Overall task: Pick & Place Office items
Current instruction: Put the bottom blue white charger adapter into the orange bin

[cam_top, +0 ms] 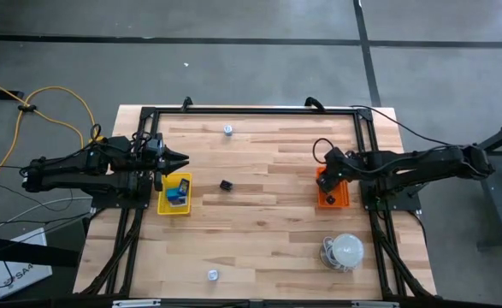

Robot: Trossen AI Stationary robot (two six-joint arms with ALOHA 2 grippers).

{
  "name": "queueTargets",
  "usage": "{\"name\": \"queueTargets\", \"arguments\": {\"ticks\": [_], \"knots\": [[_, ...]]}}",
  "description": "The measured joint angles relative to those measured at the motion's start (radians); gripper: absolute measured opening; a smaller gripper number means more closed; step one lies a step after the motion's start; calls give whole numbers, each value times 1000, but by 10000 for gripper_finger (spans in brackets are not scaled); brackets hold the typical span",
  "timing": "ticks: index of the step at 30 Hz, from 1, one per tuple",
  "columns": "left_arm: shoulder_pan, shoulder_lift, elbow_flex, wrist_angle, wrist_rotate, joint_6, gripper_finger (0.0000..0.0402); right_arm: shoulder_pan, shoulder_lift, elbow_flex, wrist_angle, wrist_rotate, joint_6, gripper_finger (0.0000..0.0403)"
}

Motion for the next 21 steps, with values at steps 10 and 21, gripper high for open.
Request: {"name": "queueTargets", "arguments": {"ticks": [10, 21], "knots": [[0, 0, 0, 0, 0, 0, 78, 0, -4, 1, 128, 23, -156, 178], [0, 0, 0, 0, 0, 0, 78, 1, 0, 1, 484, -88, -381, 178]]}}
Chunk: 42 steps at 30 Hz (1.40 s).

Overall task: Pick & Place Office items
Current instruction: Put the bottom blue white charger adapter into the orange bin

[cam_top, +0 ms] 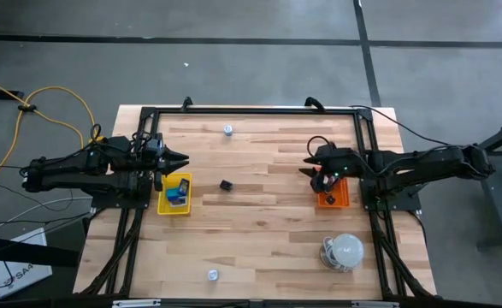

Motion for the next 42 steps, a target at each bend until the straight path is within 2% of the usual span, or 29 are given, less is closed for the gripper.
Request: {"name": "queueTargets", "arguments": {"ticks": [11, 16, 22, 42], "knots": [[0, 0, 0, 0, 0, 0, 78, 0, 179, 0, 350, -183, -225, 178], [0, 0, 0, 0, 0, 0, 78, 0, 267, 0, 476, -211, -269, 178], [0, 0, 0, 0, 0, 0, 78, 2, 319, 0, 499, -210, -270, 178], [0, 4, 0, 43, -5, 0, 78, 3, 323, 0, 499, -208, -270, 178]]}}
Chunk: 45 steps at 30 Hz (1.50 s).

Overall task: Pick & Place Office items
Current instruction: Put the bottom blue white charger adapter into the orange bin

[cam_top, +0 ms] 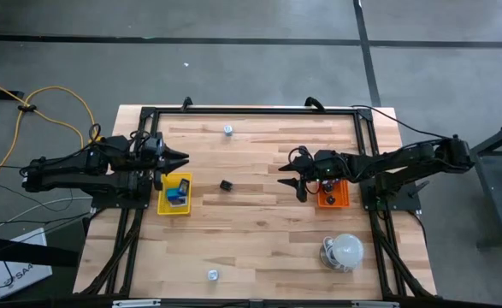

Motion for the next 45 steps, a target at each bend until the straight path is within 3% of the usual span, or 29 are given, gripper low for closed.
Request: {"name": "queueTargets", "arguments": {"ticks": [9, 13, 18, 23, 30, 38, 45], "knots": [[-3, 15, 0, 25, 20, -24, 78, 0, 0, 0, 0, 3, 0, 178], [-27, 66, 0, 70, 94, -27, 78, 0, 0, 0, 0, 3, 0, 178], [-80, 154, 11, 117, 106, -43, 78, 0, 0, 0, 0, 3, 0, 178], [-161, 266, 36, 154, 106, -63, 78, 0, 0, 0, 0, 3, 0, 178], [-343, 384, 40, 385, 104, -5, 78, 0, 0, 0, -1, 3, 0, 178], [-576, 495, 141, 331, -188, 12, 78, 0, 0, -1, -1, 3, 0, 178], [-707, 629, 268, 309, -269, 71, 78, 0, 0, -1, -2, 3, 0, 178]]}}
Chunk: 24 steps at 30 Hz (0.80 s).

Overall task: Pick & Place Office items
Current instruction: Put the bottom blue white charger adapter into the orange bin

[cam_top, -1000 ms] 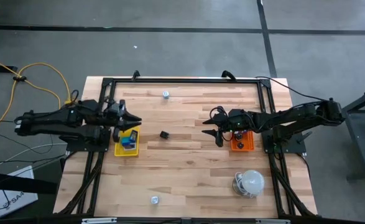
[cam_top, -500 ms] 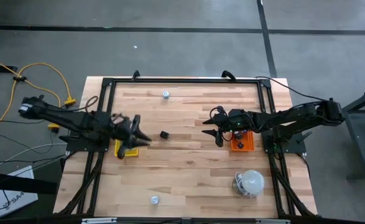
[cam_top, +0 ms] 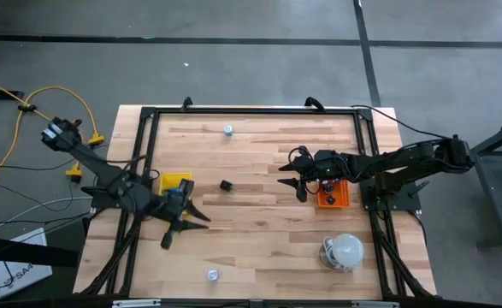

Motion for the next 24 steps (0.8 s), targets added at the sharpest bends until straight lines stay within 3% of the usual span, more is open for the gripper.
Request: {"name": "queueTargets", "arguments": {"ticks": [15, 24], "knots": [[-134, 298, 188, -101, -102, -139, 78, 0, 0, 0, -16, 0, 10, 178], [-203, 360, 198, -180, -229, -352, 78, 0, 0, 0, -17, 0, 11, 178]]}}
